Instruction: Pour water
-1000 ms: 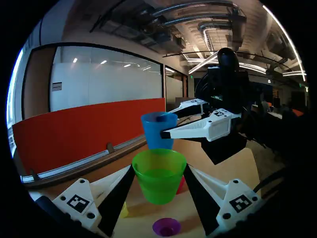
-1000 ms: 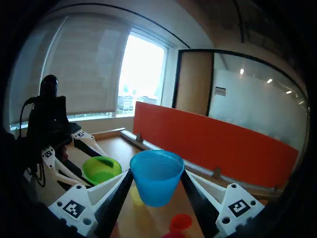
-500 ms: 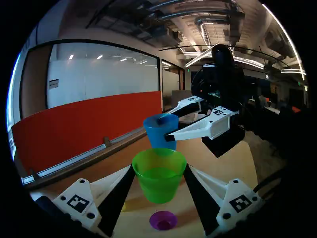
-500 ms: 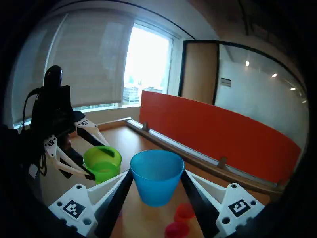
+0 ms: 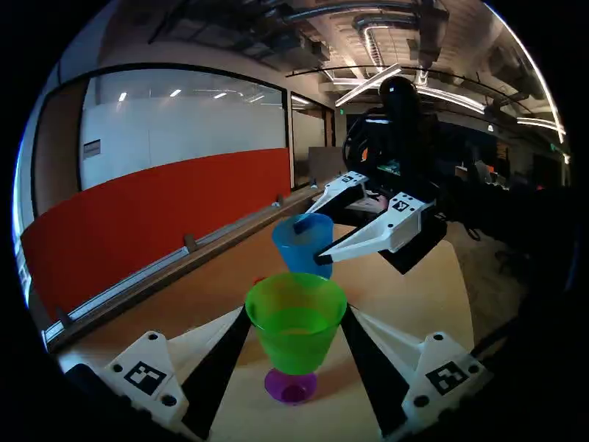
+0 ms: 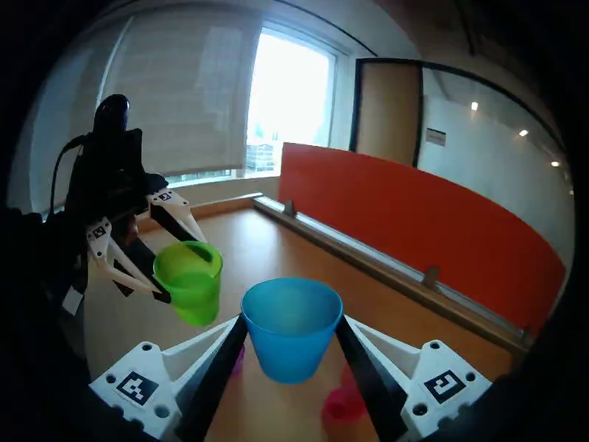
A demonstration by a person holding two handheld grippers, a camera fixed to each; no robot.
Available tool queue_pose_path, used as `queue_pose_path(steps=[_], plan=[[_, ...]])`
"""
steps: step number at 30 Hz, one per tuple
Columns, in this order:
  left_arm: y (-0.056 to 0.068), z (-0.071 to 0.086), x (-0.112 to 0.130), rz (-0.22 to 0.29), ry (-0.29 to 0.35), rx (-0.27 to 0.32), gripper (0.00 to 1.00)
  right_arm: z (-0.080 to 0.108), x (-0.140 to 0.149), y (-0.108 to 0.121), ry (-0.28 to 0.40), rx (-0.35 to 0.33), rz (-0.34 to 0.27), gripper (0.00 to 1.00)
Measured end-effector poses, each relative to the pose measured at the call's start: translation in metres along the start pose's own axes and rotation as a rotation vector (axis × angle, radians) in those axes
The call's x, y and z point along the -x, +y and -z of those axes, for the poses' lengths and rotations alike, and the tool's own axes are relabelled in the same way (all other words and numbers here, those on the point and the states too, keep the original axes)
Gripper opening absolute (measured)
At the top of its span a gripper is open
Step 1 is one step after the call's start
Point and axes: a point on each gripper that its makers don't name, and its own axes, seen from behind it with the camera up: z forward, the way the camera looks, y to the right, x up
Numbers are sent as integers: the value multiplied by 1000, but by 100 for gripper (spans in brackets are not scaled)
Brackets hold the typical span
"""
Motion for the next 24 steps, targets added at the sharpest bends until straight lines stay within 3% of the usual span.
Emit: queue_pose_path(steps=[9, 15, 24], plan=[[30, 6, 30, -2, -49, 43, 86, 3, 31, -20, -41, -45, 24, 90], [45, 5, 53, 15, -77, 62, 86, 1, 52, -31, -74, -65, 30, 90], [68, 5, 89, -1, -143, 86, 86, 2, 85, -44, -123, -89, 38, 89]])
